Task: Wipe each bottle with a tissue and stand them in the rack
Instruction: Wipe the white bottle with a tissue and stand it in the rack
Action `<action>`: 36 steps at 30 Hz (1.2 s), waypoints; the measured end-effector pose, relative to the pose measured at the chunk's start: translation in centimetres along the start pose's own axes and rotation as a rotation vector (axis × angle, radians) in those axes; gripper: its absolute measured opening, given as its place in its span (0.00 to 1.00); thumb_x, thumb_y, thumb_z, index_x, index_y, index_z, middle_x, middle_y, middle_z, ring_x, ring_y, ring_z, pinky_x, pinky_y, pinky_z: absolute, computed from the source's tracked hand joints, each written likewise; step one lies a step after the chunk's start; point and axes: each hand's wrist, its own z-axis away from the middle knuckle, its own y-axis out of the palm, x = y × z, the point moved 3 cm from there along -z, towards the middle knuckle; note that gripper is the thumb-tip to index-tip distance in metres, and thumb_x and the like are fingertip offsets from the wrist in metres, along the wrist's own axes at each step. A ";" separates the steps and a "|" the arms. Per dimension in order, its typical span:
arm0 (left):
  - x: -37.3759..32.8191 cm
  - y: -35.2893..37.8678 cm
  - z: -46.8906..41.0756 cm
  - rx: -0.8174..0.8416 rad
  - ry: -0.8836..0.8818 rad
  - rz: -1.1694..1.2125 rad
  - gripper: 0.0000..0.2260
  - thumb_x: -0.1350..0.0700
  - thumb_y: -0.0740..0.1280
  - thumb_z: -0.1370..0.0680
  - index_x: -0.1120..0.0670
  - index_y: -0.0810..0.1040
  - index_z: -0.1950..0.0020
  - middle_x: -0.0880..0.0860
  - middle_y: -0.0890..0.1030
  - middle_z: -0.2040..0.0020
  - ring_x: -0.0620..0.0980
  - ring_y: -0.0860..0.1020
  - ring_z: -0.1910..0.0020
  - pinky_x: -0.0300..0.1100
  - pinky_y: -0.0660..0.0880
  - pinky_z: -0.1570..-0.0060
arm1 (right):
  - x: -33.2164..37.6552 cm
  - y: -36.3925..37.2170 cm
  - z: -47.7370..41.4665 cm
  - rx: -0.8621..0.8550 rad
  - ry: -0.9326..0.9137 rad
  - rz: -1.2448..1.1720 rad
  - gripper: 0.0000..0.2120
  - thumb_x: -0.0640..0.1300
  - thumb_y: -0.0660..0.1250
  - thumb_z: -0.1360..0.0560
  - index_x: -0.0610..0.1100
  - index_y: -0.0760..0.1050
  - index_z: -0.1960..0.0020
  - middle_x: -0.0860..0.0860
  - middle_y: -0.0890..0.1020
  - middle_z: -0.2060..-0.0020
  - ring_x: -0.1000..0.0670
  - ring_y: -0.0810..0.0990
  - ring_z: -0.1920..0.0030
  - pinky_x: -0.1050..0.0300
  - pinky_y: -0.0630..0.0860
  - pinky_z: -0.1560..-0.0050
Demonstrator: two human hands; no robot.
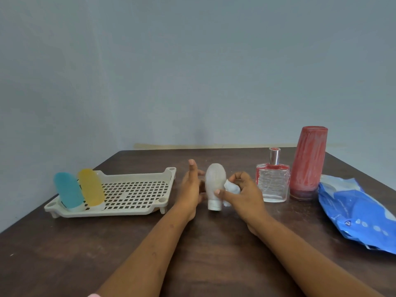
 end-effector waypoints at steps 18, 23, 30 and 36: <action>-0.1 0.0 0.8 0.622 -0.162 -0.150 0.29 0.72 0.71 0.29 0.52 0.69 0.32 0.58 0.79 0.37 0.54 0.79 0.40 0.49 0.77 0.40 | -0.1 -0.4 -0.3 -0.043 -0.083 0.019 0.07 0.46 0.72 0.29 0.48 0.74 0.56 0.56 0.79 0.58 0.56 0.77 0.57 0.66 0.73 0.62; -0.2 0.1 0.9 0.615 -0.129 -0.192 0.31 0.72 0.71 0.29 0.49 0.68 0.32 0.56 0.79 0.40 0.52 0.80 0.41 0.49 0.77 0.40 | 0.2 -1.1 -0.7 -0.068 -0.128 0.030 0.06 0.46 0.72 0.29 0.49 0.75 0.58 0.55 0.79 0.60 0.57 0.76 0.59 0.66 0.74 0.63; 0.0 0.0 0.6 0.653 -0.120 -0.190 0.31 0.70 0.72 0.29 0.51 0.68 0.31 0.56 0.79 0.37 0.53 0.78 0.38 0.52 0.74 0.36 | 0.4 -0.9 -0.3 -0.017 -0.177 0.091 0.05 0.46 0.73 0.30 0.49 0.77 0.58 0.56 0.80 0.61 0.56 0.77 0.58 0.61 0.74 0.60; 0.0 0.0 0.6 0.635 -0.116 -0.202 0.30 0.70 0.73 0.29 0.51 0.69 0.32 0.56 0.79 0.38 0.52 0.79 0.39 0.48 0.77 0.40 | 0.1 -0.9 -0.4 -0.029 -0.138 0.084 0.04 0.45 0.70 0.27 0.50 0.76 0.53 0.59 0.79 0.56 0.55 0.78 0.53 0.55 0.78 0.52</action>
